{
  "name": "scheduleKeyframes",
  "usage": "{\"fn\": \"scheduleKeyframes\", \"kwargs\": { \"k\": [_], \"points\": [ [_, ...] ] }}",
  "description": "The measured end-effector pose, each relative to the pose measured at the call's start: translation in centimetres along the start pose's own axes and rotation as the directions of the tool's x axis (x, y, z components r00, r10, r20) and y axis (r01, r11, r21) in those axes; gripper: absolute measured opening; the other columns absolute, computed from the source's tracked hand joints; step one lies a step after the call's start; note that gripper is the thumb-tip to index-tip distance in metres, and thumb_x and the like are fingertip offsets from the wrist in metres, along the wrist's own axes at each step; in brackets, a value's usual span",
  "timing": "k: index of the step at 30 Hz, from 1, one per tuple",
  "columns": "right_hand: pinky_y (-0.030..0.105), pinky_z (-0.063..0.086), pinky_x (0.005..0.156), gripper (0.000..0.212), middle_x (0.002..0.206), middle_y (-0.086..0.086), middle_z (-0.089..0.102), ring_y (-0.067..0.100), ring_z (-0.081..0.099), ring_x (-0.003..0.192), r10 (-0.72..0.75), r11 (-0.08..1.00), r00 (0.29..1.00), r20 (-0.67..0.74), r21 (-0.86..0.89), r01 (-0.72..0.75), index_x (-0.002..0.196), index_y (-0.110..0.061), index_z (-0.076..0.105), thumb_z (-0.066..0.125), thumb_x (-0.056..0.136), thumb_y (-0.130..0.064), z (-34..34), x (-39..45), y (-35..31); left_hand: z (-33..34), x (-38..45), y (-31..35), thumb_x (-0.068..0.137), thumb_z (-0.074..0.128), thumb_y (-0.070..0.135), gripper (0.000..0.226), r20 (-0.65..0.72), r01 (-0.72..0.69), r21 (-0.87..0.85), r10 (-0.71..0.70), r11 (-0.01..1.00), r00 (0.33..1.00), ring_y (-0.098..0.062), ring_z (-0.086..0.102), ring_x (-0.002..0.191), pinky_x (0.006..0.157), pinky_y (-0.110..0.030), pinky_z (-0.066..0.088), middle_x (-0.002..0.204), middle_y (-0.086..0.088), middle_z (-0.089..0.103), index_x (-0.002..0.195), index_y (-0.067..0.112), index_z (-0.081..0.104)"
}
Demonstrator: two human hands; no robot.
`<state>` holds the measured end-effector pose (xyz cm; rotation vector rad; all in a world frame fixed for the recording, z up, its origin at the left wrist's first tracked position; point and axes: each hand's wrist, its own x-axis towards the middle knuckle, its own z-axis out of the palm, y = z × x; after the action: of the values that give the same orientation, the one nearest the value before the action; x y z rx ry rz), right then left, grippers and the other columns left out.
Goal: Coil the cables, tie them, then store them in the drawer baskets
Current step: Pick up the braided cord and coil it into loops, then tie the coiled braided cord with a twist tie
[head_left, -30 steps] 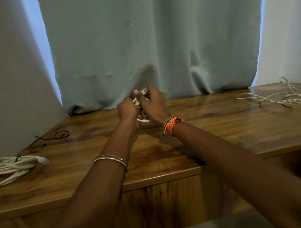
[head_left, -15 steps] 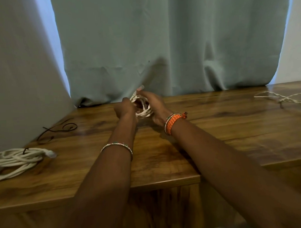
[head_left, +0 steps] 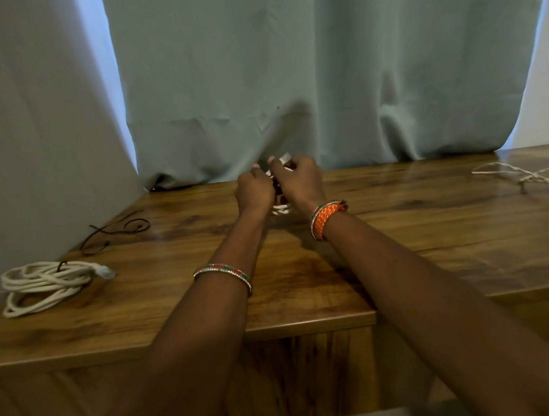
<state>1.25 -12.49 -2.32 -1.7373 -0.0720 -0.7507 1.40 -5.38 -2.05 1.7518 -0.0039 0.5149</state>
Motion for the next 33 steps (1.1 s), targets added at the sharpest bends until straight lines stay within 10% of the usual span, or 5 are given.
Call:
{"fn": "scheduleKeyframes", "kwargs": {
  "k": [4, 12, 21, 29, 33],
  "points": [
    [0.023, 0.033, 0.057, 0.015, 0.073, 0.004, 0.059, 0.020, 0.055, 0.072, -0.068, 0.998, 0.982, -0.175, -0.029, 0.064, 0.075, -0.011, 0.054, 0.061, 0.085, -0.020, -1.6, 0.5, 0.5, 0.4, -0.5, 0.3, 0.101, 0.028, 0.033, 0.052, 0.261, -0.058, 0.004, 0.055, 0.998, 0.964, -0.034, 0.062, 0.101, 0.091, -0.039, 0.048, 0.107, -0.025, 0.065, 0.104, -0.005, 0.063],
    [0.016, 0.035, 0.044, 0.017, 0.063, 0.005, 0.049, 0.015, 0.044, 0.054, -0.160, 0.987, 0.977, -0.140, 0.006, 0.163, 0.073, -0.011, 0.044, 0.059, 0.079, -0.010, -2.3, 0.3, 1.0, -2.2, -1.0, 0.2, 0.101, 0.033, 0.024, 0.032, 0.713, 0.177, -0.096, -0.056, 0.979, 0.699, -0.009, 0.056, 0.063, 0.063, -0.024, 0.046, 0.062, 0.006, 0.062, 0.080, 0.018, 0.057],
    [0.024, 0.041, 0.044, 0.019, 0.055, 0.003, 0.049, 0.014, 0.049, 0.042, -0.025, 0.950, 0.998, 0.051, 0.313, 0.008, 0.069, -0.013, 0.044, 0.057, 0.083, -0.008, -2.1, -0.4, 0.2, -4.7, -0.7, -0.3, 0.095, 0.038, 0.019, 0.031, 0.851, 0.369, -0.293, 0.064, 0.882, 0.522, -0.007, 0.056, 0.062, 0.074, -0.025, 0.044, 0.062, 0.004, 0.060, 0.079, 0.012, 0.064],
    [0.037, 0.048, 0.072, 0.047, 0.076, 0.012, 0.062, 0.025, 0.058, 0.071, 0.228, 0.820, 0.965, 0.132, 0.508, -0.264, 0.083, -0.008, 0.057, 0.040, 0.095, -0.049, -1.9, -0.2, -0.2, -3.9, -1.1, 0.0, 0.103, 0.024, 0.024, 0.039, 0.668, 0.301, -0.378, 0.032, 0.875, 0.744, -0.001, 0.043, 0.039, 0.044, -0.014, 0.039, 0.042, 0.010, 0.046, 0.073, 0.015, 0.047],
    [0.027, 0.038, 0.062, 0.037, 0.086, 0.004, 0.061, 0.013, 0.052, 0.069, 0.341, 0.844, 0.928, 0.152, 0.385, -0.373, 0.091, -0.015, 0.053, 0.030, 0.099, -0.043, -1.6, 0.1, 0.7, -7.0, 0.2, 0.9, 0.101, 0.024, 0.013, 0.036, 0.420, 0.165, -0.418, 0.029, 0.893, 0.907, 0.000, 0.038, 0.031, 0.040, -0.016, 0.031, 0.035, 0.011, 0.042, 0.069, 0.016, 0.040]
  ]
}}
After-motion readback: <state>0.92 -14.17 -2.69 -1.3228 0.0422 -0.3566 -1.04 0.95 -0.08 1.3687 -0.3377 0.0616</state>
